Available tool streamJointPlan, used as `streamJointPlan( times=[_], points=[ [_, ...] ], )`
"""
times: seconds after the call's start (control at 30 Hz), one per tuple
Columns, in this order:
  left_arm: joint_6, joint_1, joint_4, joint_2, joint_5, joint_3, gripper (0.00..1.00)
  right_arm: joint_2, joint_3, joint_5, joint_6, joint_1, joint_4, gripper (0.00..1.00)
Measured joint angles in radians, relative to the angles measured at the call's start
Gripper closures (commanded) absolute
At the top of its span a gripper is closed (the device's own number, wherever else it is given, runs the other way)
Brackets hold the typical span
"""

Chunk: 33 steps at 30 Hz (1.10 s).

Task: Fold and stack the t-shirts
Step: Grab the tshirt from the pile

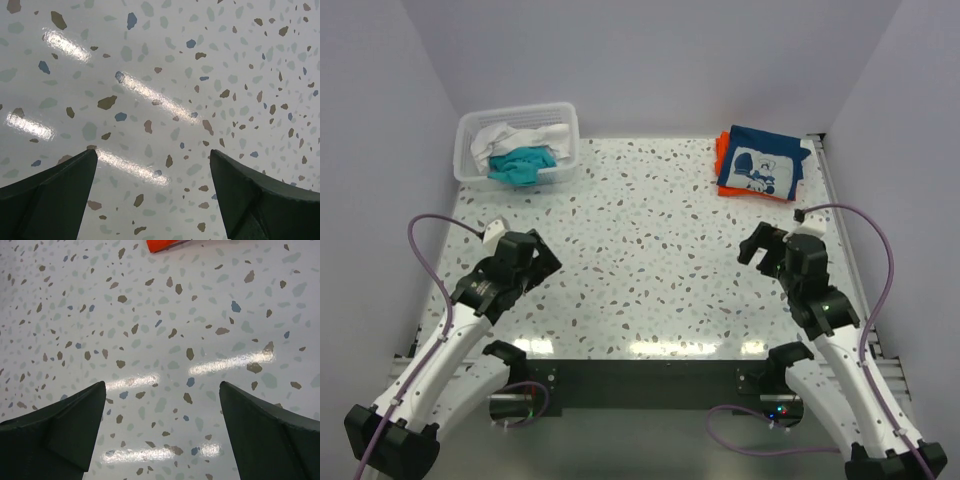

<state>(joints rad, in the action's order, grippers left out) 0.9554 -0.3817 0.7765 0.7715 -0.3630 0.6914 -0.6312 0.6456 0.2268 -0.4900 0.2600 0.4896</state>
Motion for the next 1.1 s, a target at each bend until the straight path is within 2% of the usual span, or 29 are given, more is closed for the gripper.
streamJointPlan(
  times=[0.37, 0.53, 0.67, 0.8, 1.1],
  points=[
    [0.002, 0.000, -0.009, 0.068, -0.006, 0.018, 0.00, 0.026, -0.020, -0.046, 0.029, 0.000, -0.047, 0.01],
    [-0.009, 0.003, -0.030, 0.209, -0.016, 0.113, 0.00, 0.012, -0.039, -0.066, 0.048, 0.000, -0.069, 0.01],
    [-0.033, 0.026, -0.061, 0.346, -0.026, 0.246, 0.00, 0.010, -0.058, -0.083, 0.061, 0.000, -0.087, 0.01],
    [-0.064, 0.095, -0.117, 0.462, -0.026, 0.369, 0.00, 0.008, -0.067, -0.095, 0.066, 0.000, -0.101, 0.01],
    [-0.173, 0.332, -0.215, 0.773, 0.033, 0.650, 0.00, -0.049, -0.078, -0.148, 0.073, 0.000, -0.138, 0.01]
  ],
)
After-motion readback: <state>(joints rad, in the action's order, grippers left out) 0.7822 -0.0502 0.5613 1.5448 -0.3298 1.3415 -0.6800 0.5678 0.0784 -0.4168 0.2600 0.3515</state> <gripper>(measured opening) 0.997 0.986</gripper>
